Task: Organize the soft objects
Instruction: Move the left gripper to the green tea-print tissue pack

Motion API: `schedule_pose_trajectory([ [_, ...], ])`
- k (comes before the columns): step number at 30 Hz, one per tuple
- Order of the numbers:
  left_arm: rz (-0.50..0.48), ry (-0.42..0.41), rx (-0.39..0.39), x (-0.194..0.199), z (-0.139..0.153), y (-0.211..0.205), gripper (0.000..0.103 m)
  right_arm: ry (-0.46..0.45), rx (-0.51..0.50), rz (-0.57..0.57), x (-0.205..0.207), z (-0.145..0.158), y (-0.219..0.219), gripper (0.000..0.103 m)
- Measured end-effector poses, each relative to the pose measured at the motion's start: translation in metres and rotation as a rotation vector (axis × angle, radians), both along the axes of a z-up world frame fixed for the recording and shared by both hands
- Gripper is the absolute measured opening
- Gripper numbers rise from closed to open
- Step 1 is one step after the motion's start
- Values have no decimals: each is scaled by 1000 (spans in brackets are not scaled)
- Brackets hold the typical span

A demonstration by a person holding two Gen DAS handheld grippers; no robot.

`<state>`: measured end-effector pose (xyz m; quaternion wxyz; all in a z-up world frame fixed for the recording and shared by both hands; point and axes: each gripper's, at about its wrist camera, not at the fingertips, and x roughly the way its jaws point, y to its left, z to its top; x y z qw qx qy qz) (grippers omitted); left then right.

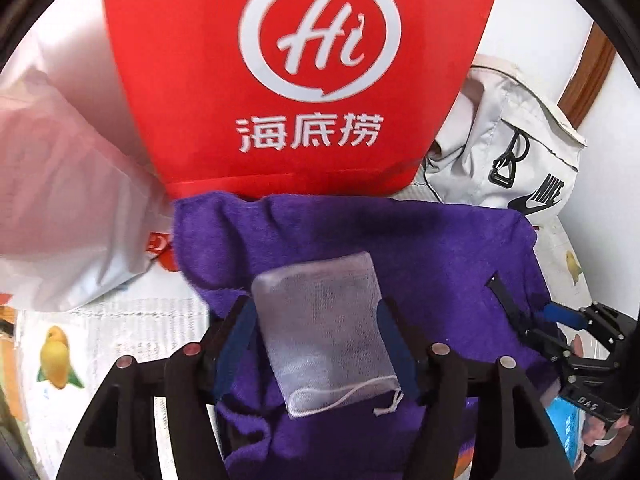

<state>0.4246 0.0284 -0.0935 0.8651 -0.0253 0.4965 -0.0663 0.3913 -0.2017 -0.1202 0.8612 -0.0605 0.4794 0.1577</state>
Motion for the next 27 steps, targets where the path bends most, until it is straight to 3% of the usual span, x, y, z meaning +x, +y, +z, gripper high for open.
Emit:
schedule_pose_trajectory([
  [5, 32, -31, 54, -27, 22, 7, 65, -29, 22, -33, -22, 17, -12, 59],
  [9, 57, -63, 41, -56, 36, 12, 66, -54, 38, -63, -45, 34, -23, 78],
  [11, 63, -87, 16, -76, 45, 18, 66, -66, 53, -73, -60, 43, -28, 83],
  [15, 39, -85, -33, -115, 57, 17, 66, -88, 81, -72, -94, 60, -34, 83],
  [23, 12, -79, -39, -188, 63, 4, 67, -140, 97, -56, -165, 80, -40, 86],
  [27, -18, -67, -78, -223, 53, -5, 75, -167, 76, -55, -199, 79, -41, 93],
])
